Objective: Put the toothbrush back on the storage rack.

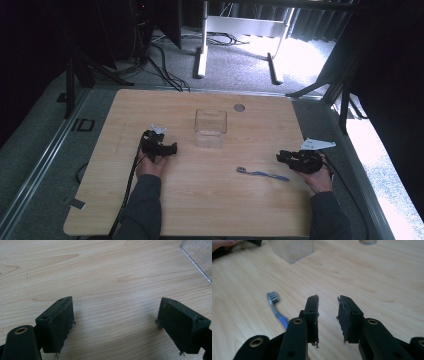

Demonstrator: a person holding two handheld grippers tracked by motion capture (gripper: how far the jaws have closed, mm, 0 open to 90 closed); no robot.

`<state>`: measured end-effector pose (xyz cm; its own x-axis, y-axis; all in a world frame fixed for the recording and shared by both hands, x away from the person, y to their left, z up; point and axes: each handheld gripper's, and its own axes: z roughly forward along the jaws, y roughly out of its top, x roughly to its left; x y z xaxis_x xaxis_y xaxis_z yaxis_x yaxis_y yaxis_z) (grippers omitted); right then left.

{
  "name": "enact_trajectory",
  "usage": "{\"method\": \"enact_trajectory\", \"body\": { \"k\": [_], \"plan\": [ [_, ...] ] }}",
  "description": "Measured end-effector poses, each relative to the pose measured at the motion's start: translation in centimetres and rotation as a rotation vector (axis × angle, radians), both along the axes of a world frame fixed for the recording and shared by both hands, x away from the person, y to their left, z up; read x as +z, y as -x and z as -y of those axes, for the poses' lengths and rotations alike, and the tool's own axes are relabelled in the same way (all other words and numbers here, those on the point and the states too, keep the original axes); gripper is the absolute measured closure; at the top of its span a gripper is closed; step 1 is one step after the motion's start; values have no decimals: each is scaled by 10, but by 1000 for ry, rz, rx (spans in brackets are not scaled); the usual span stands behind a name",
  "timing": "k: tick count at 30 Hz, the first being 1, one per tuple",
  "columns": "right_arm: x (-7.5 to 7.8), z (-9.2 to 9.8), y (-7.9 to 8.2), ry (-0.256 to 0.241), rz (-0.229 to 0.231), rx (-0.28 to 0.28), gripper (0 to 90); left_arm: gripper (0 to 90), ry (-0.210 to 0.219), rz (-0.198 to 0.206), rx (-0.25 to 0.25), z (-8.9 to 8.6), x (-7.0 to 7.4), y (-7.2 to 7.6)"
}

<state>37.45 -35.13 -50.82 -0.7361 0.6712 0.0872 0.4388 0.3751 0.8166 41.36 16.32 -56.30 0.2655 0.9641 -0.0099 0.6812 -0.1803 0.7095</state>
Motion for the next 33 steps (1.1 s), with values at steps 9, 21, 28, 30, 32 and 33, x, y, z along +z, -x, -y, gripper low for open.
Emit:
{"method": "enact_trajectory", "body": {
  "k": [9, 21, 28, 30, 32, 33],
  "plan": [
    [12, -7, -2, 48, 58, -14, 688, 143, 0, 0, 0, 0, 0, 0],
    [27, -30, -3, 135, 116, 51, 656, 143, 0, 0, 0, 0, 0, 0],
    [35, -35, -1, 176, 124, 74, 656, 143, 0, 0, -1, 0, 0, 0],
    [36, -36, 0, 195, 125, 81, 657, 144, 0, 0, 0, 0, 0, 0],
    [37, -37, 1, 205, 130, 84, 657, 145, -1, 0, -2, 0, 0, 0],
    [39, -39, 2, 230, 139, 85, 657, 144, -2, -1, -3, 0, 0, 0]
  ]
}}
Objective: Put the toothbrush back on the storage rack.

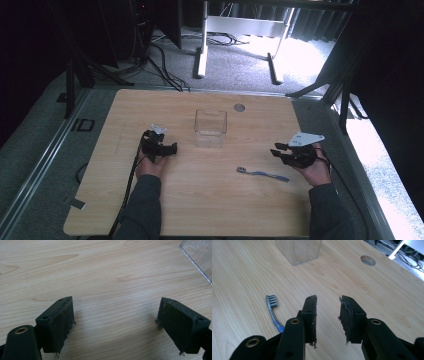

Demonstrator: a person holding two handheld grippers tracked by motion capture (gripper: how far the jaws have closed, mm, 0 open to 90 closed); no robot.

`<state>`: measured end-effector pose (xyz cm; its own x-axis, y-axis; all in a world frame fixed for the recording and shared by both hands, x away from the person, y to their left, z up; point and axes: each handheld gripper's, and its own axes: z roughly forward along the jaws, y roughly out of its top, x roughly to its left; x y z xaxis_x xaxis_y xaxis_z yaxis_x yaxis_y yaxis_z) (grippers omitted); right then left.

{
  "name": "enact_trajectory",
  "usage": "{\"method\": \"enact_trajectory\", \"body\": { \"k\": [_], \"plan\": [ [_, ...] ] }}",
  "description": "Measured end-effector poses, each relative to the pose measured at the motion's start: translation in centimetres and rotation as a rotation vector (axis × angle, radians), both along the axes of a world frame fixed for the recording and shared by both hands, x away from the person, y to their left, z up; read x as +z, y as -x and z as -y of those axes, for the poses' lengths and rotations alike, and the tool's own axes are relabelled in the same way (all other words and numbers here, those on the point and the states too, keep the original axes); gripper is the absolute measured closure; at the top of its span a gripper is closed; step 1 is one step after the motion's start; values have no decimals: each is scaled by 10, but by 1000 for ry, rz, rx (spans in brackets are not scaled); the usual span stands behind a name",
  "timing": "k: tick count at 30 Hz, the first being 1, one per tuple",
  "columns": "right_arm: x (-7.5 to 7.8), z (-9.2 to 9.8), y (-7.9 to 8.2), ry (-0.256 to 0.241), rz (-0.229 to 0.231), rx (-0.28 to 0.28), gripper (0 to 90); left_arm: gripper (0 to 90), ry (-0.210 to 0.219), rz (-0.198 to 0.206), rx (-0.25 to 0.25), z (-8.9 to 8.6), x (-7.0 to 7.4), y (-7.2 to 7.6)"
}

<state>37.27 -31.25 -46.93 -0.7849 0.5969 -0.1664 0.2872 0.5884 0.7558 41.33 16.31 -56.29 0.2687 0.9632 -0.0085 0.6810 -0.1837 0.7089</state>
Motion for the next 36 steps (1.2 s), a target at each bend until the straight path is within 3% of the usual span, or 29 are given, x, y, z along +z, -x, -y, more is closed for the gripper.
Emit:
{"method": "enact_trajectory", "body": {
  "k": [10, 20, 36],
  "plan": [
    [8, -5, 3, 43, 20, 12, 658, 145, 1, 1, 0, 0, 0, 0],
    [8, -13, 3, 116, -17, 59, 654, 146, 1, 0, 1, 0, 0, 0],
    [5, -22, 2, 190, -50, 107, 639, 146, 1, 0, 1, 0, 0, 0]
  ]
}}
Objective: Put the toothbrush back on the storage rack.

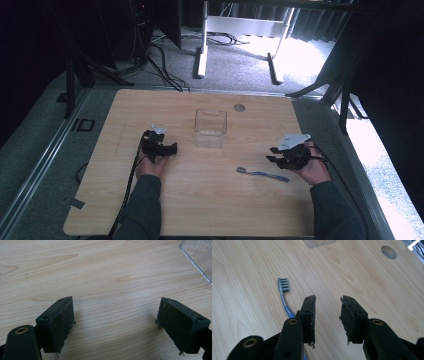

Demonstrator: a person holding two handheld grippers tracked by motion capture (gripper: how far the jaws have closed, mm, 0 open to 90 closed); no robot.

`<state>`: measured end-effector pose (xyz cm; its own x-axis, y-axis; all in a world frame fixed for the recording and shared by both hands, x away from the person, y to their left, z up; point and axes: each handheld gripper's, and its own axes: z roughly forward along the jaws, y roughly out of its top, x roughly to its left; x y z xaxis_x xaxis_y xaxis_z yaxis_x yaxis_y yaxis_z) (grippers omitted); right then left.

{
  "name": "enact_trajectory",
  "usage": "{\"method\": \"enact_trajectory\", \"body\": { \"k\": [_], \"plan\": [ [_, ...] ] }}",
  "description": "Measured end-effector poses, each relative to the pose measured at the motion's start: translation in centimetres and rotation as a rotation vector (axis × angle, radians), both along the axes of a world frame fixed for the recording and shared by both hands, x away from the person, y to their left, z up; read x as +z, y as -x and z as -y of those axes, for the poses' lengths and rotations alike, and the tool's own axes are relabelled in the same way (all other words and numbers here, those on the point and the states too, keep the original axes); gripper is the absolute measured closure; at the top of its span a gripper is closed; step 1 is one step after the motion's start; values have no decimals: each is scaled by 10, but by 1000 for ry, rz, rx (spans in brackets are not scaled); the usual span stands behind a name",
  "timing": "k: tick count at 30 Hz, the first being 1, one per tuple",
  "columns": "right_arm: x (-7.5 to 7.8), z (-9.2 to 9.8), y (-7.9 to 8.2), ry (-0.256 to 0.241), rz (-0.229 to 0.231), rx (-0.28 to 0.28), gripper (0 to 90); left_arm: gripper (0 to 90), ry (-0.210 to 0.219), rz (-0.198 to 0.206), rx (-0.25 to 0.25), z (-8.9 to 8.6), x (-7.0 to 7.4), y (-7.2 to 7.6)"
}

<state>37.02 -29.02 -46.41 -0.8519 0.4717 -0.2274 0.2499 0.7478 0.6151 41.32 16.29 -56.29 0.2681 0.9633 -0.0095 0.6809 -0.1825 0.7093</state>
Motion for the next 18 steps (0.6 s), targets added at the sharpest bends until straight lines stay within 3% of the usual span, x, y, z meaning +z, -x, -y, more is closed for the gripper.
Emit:
{"method": "enact_trajectory", "body": {
  "k": [18],
  "plan": [
    [-4, -6, -1, 75, -49, 32, 666, 146, -1, 0, -1, 0, 0, 0]
  ]
}}
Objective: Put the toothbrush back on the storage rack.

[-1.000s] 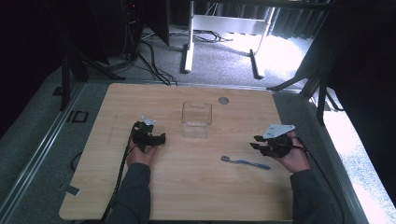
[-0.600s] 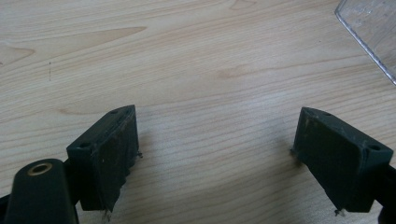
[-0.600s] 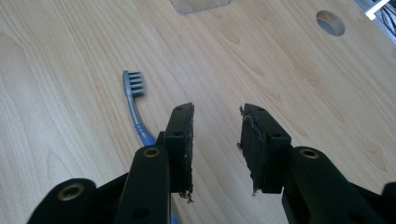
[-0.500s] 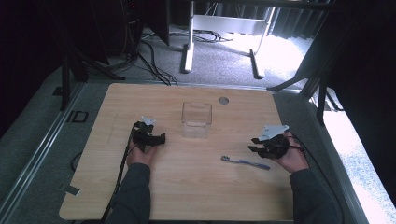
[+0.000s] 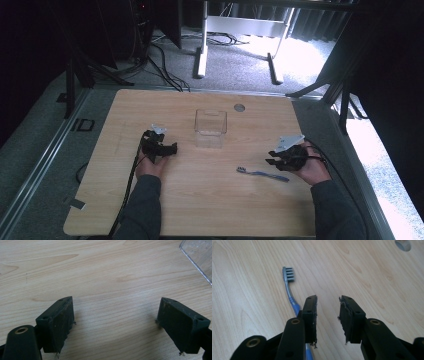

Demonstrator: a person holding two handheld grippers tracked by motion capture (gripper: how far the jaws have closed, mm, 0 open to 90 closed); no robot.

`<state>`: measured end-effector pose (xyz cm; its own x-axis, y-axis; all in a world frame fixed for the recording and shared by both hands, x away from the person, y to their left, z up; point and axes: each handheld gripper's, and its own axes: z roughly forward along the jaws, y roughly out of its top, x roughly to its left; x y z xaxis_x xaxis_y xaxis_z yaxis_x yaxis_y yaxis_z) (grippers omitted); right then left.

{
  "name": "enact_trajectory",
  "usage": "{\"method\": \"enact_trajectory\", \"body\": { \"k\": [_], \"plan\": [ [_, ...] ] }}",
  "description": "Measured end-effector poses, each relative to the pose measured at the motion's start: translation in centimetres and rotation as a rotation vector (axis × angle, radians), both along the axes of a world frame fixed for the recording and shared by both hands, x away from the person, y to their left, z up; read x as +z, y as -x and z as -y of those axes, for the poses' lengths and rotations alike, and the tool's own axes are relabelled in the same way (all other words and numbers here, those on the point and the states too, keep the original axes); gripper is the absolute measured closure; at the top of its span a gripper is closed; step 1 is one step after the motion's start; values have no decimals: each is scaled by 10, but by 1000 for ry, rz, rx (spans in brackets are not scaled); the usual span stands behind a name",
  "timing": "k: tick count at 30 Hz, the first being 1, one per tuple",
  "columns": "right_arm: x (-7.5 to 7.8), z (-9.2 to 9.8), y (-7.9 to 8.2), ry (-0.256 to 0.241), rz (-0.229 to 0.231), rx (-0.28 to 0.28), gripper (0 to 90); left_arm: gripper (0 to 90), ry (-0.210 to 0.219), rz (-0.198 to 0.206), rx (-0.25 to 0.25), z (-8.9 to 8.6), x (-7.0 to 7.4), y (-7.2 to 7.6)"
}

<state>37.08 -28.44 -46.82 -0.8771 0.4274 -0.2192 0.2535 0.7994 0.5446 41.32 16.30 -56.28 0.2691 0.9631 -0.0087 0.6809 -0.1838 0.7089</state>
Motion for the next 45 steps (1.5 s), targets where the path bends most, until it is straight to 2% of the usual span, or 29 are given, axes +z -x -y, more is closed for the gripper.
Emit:
{"method": "enact_trajectory", "body": {
  "k": [10, 12, 21, 45],
  "plan": [
    [-5, -5, -1, 29, -31, 21, 682, 146, 0, 0, 0, 0, 0, 0],
    [-6, -8, -1, 53, -32, 26, 682, 146, 0, 0, 0, 0, 0, 0],
    [-8, -14, -2, 85, -54, 45, 684, 146, 0, 0, 0, 0, 0, 0],
    [-7, -25, -7, 130, -109, 89, 686, 146, 1, 0, 1, 0, 0, 0]
  ]
}}
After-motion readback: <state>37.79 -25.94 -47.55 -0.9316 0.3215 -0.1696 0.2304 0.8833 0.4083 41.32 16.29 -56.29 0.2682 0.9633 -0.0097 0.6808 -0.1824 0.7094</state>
